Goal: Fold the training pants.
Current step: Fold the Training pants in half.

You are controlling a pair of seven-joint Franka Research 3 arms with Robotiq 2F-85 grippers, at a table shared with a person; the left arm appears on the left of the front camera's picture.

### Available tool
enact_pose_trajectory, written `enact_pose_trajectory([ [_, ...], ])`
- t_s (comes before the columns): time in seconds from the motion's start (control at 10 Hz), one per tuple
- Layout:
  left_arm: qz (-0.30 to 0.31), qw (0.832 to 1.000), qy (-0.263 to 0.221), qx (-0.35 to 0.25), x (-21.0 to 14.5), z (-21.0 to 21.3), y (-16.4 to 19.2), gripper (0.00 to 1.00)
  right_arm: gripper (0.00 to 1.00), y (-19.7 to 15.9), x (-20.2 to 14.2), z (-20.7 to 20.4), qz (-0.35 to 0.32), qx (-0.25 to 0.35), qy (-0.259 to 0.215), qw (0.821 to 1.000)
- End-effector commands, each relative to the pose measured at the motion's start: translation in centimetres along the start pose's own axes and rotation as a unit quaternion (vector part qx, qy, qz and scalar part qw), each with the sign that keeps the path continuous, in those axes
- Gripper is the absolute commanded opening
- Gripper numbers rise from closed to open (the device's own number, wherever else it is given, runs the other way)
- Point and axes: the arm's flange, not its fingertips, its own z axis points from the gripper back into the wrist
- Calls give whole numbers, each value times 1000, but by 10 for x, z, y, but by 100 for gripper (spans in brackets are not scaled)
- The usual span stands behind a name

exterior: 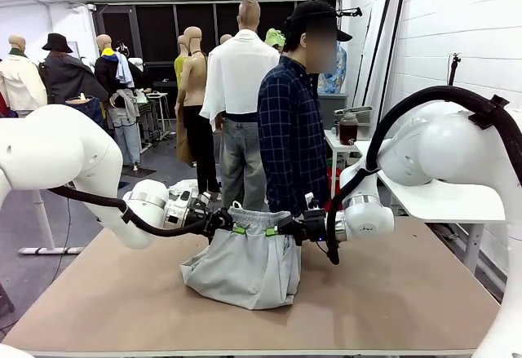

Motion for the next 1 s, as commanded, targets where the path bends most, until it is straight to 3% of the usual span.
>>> enact_pose_trajectory([
  [0.0,18,1000,2,20,11,4,7,0,0,-7,4,4,-19,-9,-25,999],
  [0.9,34,999,-9,25,25,-5,35,0,0,-30,9,2,-38,-33,-37,998],
])
